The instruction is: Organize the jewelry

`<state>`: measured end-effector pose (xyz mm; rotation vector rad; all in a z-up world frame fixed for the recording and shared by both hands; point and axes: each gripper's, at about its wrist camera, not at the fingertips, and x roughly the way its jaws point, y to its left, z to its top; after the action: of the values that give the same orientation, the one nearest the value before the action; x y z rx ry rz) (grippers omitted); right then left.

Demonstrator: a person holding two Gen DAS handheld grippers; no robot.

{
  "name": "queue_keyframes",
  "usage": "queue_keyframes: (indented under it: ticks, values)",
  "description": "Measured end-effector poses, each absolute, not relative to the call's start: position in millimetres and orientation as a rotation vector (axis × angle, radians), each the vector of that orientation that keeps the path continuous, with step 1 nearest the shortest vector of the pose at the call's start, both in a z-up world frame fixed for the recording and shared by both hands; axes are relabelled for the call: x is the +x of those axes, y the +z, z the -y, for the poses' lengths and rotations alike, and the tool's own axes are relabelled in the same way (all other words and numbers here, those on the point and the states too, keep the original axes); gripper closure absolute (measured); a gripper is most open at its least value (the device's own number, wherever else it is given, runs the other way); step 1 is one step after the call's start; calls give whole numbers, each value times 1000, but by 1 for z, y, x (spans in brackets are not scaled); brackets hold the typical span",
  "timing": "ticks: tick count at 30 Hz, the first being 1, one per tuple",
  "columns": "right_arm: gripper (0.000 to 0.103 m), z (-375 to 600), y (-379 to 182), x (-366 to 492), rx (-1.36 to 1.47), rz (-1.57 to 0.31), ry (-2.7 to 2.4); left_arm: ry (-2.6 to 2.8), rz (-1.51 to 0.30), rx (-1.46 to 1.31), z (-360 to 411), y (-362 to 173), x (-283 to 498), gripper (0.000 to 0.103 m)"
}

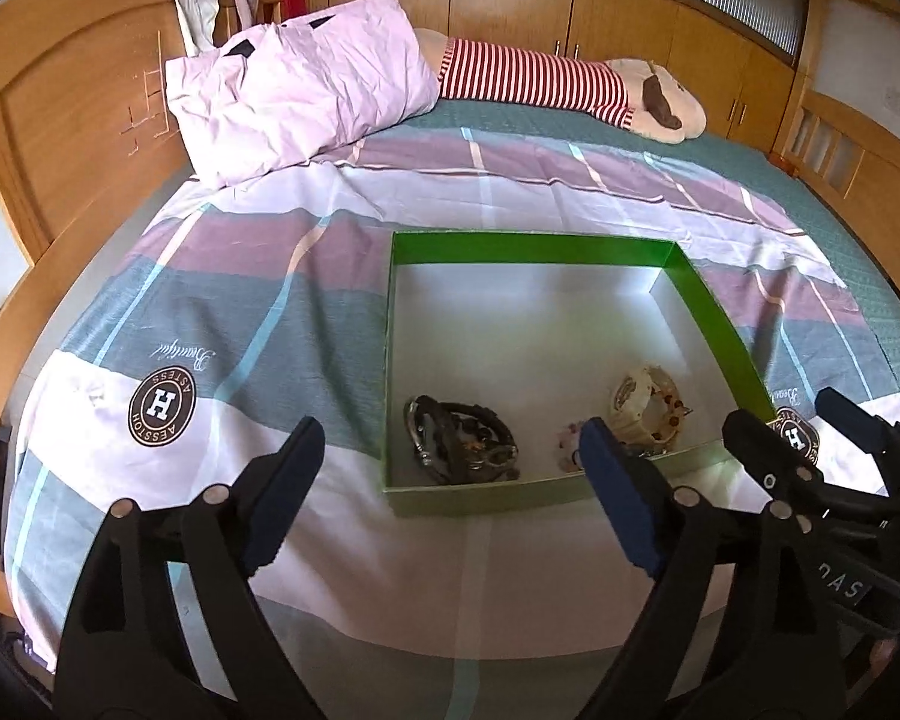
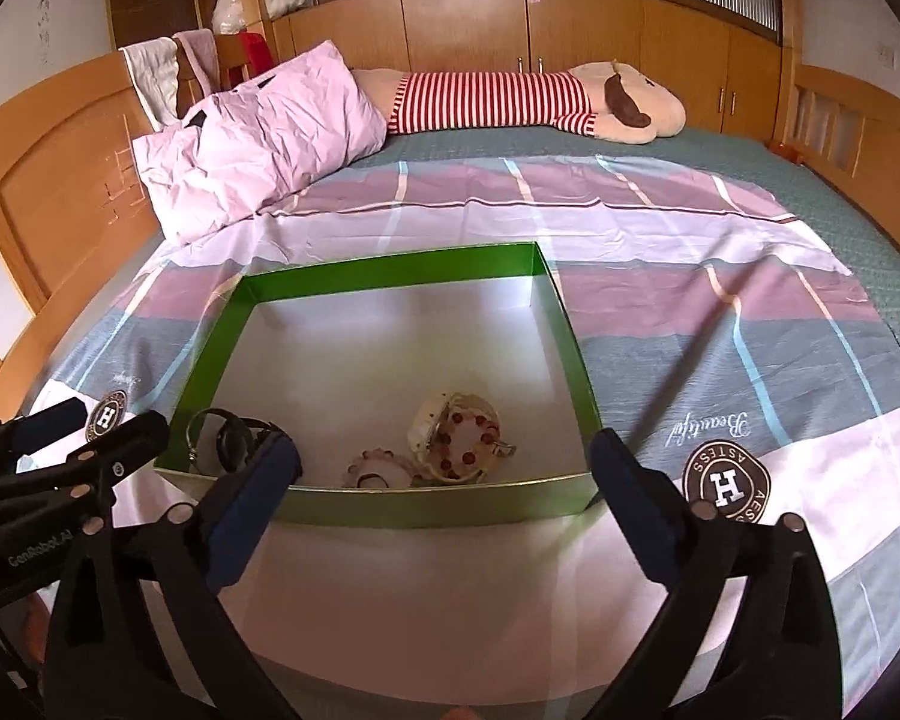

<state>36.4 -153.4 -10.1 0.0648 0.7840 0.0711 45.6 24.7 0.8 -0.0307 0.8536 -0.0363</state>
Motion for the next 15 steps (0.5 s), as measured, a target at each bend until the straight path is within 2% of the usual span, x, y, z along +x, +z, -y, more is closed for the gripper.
queue_keyframes:
  ticks: [5,7,15]
  values:
    - [2,153,-11,39,68,-787,64,-16,-894,-54,-31,-3,49,9]
    - [2,151,-10,38,62,-779,52,-3,-903,-64,-35,-2,50,3]
    - [2,144,-13,44,11,-768,23,-29,-907,-56,-32,2,54,2]
